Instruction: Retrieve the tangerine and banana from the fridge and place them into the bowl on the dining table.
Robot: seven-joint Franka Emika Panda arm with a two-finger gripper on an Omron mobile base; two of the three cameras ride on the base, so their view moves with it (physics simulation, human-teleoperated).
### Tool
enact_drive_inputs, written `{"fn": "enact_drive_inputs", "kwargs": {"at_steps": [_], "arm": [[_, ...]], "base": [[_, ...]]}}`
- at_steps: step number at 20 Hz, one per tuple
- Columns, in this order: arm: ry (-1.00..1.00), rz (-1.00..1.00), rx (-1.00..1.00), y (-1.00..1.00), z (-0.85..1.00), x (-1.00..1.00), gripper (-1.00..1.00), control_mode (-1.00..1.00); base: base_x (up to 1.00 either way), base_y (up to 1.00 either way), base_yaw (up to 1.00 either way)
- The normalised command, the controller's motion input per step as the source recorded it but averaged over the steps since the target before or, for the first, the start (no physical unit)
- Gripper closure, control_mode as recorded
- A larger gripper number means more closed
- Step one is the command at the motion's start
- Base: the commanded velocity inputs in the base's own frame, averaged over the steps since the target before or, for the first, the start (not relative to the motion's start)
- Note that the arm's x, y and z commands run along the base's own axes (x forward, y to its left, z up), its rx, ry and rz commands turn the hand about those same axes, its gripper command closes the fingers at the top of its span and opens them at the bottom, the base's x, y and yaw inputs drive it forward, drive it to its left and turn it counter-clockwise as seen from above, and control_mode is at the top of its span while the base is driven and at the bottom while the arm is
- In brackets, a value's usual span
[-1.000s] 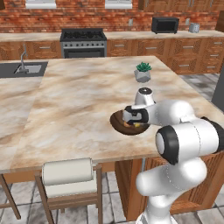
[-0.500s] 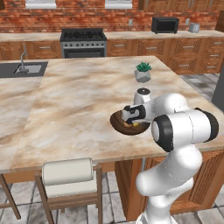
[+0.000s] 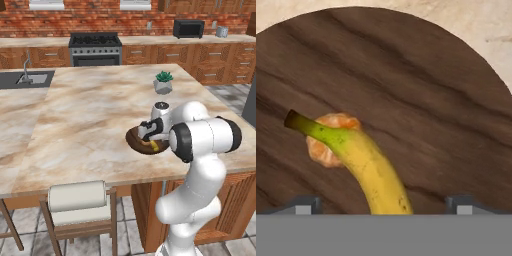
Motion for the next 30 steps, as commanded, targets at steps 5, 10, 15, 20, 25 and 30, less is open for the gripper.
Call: {"fn": "enact_drive_inputs", "kwargs": {"at_steps": [5,10,15,20,25,30], "arm": [[-0.02,0.0,0.0,0.0,0.19,-0.24,-1.0,-1.0],[-0.09,0.0,0.0,0.0,0.87,-0.63,-1.0,-1.0],[-0.11,0.0,0.0,0.0,1.0,-0.82,-1.0,-1.0],[-0.04,0.0,0.0,0.0,1.0,-0.8,-1.0,-1.0],[-0.01,0.0,0.0,-0.01,1.0,-0.97,-1.0,-1.0],[-0.12,0.0,0.0,0.0,0.74,-1.0,-1.0,-1.0]], "base": [[0.0,0.0,0.0],[0.0,0.0,0.0],[0.0,0.0,0.0],[0.0,0.0,0.0],[0.0,0.0,0.0],[0.0,0.0,0.0]]}}
